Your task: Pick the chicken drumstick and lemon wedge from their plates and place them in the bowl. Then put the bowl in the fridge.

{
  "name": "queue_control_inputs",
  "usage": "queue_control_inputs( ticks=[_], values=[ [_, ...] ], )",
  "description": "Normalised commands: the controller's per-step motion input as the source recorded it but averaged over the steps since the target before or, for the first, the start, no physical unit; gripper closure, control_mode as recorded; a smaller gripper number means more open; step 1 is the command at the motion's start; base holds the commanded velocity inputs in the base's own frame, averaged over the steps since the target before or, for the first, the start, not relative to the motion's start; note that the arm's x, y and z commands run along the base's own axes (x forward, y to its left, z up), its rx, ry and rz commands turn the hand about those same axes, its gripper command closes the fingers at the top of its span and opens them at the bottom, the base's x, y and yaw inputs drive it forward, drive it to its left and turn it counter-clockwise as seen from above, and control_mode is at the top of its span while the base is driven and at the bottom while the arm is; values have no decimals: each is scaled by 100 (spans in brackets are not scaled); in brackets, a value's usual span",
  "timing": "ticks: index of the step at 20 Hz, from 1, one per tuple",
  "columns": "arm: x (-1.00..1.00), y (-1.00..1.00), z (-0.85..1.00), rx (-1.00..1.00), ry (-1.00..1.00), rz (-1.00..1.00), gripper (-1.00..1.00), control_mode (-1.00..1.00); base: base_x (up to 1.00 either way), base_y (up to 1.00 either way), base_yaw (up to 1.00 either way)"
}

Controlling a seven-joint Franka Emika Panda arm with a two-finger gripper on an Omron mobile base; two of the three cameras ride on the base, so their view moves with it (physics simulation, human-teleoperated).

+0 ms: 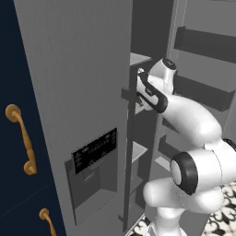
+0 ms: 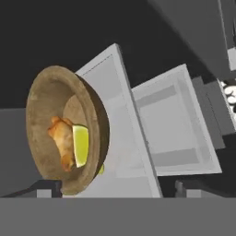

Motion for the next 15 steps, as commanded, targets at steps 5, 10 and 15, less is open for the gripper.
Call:
queue_control_inputs(
  ticks=[5,10,15],
  values=[
    [-100,-35,100,0,-9,-20,-100,-100,0,0,0],
    [-100,-41,100,0,-7,-15,-100,-100,0,0,0],
    [-100,-16,97,0,-12,-9,-100,-100,0,0,0]
  ],
)
